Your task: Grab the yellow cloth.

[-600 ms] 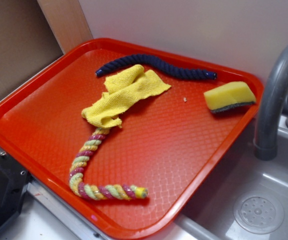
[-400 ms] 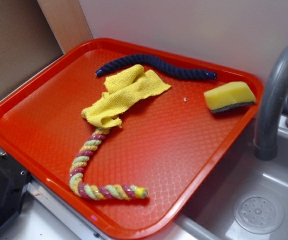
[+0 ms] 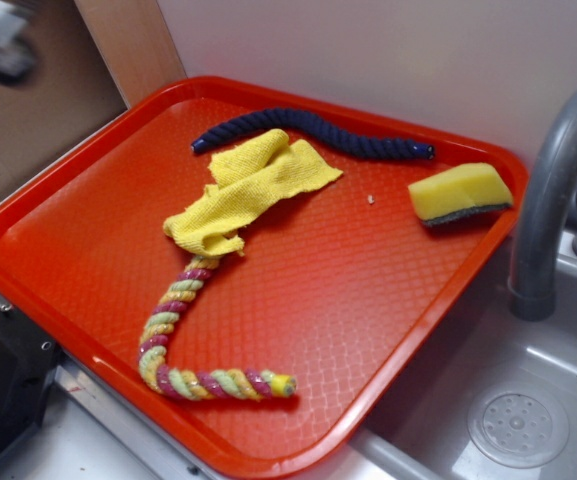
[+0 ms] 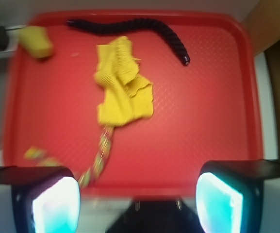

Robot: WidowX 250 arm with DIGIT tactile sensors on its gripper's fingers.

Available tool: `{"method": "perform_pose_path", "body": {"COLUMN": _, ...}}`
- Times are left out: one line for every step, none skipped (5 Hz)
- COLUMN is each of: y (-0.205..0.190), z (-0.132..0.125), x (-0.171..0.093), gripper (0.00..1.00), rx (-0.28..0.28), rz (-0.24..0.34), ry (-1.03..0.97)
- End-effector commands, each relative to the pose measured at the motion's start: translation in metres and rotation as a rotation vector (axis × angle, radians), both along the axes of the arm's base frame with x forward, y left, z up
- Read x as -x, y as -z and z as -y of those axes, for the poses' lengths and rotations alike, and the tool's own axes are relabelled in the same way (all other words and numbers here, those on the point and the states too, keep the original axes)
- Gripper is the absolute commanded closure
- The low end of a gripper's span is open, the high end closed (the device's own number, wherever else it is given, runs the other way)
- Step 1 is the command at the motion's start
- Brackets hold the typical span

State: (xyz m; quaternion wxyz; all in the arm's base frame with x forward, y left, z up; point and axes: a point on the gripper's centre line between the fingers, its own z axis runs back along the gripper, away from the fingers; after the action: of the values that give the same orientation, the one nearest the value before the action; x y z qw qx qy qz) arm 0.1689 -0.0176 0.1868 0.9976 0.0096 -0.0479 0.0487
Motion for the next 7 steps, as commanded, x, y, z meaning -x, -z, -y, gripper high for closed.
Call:
{"method": "perform_pose_path", "body": {"y": 0.062, "z": 0.009, "x": -0.078, "gripper": 0.00, "rx": 0.006, "rz": 0.057, "ry": 0.097}}
{"method": "perform_pose_path", "body": {"y": 0.105, "z": 0.027, "x": -0.098, "gripper": 0.00, "rx": -0.013, "rz": 0.085, "ry": 0.182}}
{"method": "perform_pose_path", "body": {"y": 0.131, "z": 0.019, "x": -0.101, "gripper": 0.00, "rx": -0.035, "rz": 0.094, "ry": 0.200}}
{"method": "perform_pose_path", "body": {"y": 0.152, "z": 0.012, "x": -0.100, "gripper": 0.44, "rx": -0.043, "rz": 0.062, "ry": 0.198}}
{"method": "perform_pose_path", "body": {"y": 0.143, "z": 0.012, "x": -0.095, "gripper": 1.00, "rx": -0.030, "rz": 0.035, "ry": 0.201}}
{"method": "perform_pose_path", "body": {"y": 0.126, "z": 0.004, "x": -0.090, "gripper": 1.00, "rx": -0.040, "rz": 0.072, "ry": 0.169}}
{"method": "perform_pose_path", "body": {"y": 0.091, "z": -0.018, "x": -0.080, "gripper": 1.00, "rx": -0.024, "rz": 0.079, "ry": 0.108}}
